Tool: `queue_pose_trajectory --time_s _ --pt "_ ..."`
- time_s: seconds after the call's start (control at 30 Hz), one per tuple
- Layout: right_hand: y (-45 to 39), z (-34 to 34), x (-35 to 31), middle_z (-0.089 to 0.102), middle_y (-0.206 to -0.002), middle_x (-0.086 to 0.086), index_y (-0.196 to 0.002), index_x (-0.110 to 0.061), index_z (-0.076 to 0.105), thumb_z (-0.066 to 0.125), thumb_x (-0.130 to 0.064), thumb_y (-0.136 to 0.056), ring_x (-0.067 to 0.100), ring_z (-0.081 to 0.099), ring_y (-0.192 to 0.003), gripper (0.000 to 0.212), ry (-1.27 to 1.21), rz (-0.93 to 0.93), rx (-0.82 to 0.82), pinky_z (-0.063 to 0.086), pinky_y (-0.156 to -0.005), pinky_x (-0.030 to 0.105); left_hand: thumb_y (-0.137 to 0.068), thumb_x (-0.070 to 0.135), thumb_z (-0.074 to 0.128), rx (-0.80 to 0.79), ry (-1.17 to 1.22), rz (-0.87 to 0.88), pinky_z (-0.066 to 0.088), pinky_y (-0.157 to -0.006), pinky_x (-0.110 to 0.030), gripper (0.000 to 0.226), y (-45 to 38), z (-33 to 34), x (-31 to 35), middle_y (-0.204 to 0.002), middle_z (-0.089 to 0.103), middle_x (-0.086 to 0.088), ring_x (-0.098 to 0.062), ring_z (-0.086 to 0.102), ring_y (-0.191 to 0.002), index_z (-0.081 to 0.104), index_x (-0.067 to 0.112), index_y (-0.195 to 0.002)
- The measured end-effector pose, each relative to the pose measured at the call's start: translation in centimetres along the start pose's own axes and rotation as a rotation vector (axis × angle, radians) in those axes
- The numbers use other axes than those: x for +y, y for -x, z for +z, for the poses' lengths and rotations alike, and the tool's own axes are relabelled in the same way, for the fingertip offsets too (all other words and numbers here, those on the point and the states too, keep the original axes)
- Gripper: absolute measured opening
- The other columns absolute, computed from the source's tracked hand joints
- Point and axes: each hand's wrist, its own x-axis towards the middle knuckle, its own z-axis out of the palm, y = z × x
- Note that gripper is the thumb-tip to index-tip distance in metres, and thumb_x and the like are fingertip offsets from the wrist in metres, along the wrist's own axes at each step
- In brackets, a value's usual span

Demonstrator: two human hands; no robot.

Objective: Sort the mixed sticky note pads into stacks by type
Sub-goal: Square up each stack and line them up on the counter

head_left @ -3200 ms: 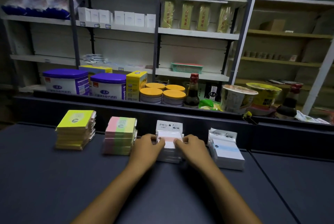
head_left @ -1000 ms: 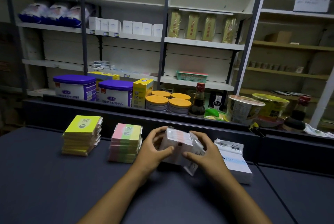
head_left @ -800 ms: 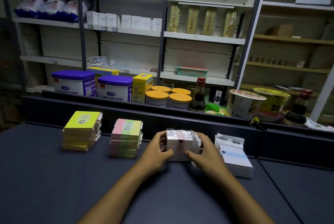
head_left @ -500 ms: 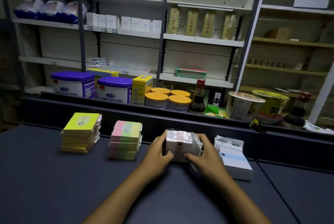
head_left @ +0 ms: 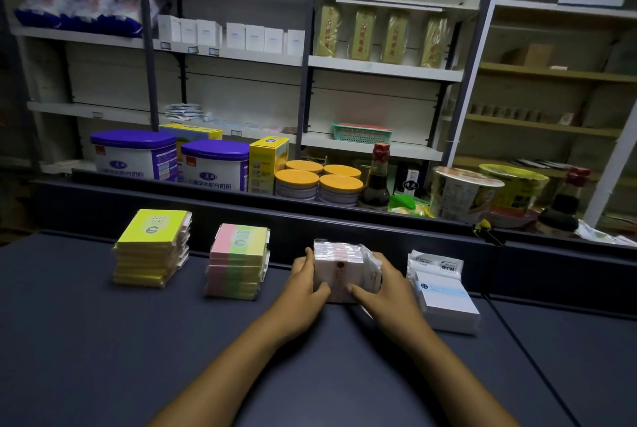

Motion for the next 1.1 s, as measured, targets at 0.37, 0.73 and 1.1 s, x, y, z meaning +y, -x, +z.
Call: queue_pose_trajectory --time_s 0.37,0.73,1.1 --pt "-1.0 -1.3 -1.0 0.066 -0.115 -0.008 -0.123 -0.023 0.056 0.087 -0.016 -0.072 0.006 0.065 -0.103 0.060 -0.319 0.170 0.160 0.055 -0.083 0.023 -0.082 -0.001 0.073 0.199 0.604 -0.061 0.055 -0.074 -0.017 0.053 -0.2 -0.7 0.7 -0.115 0.068 -0.007 -0.014 0.066 -0.101 0.052 0.016 -0.127" --pt "-0.6 -0.2 -1.4 0.077 -0.094 0.013 -0.109 0.000 0.065 0.070 -0.007 -0.088 0.025 0.076 -0.086 0.022 -0.714 0.411 -0.021 0.058 -0.065 0.023 -0.090 0.021 0.064 0.105 0.494 -0.257 0.057 -0.086 -0.036 0.022 -0.6 -1.3 0.5 -0.104 0.069 -0.005 -0.017 0.067 -0.092 0.061 0.011 -0.109" --pt "-0.4 0.2 -0.6 0.066 -0.056 -0.006 -0.080 -0.013 0.076 0.068 -0.038 -0.088 0.006 0.061 -0.051 0.028 -0.235 0.434 0.051 0.052 -0.057 0.022 -0.077 0.056 0.064 0.163 0.066 -0.265 0.057 -0.077 -0.041 0.061 -0.7 -1.3 -0.5 -0.064 0.070 -0.017 -0.022 0.060 -0.056 0.072 -0.004 -0.073"
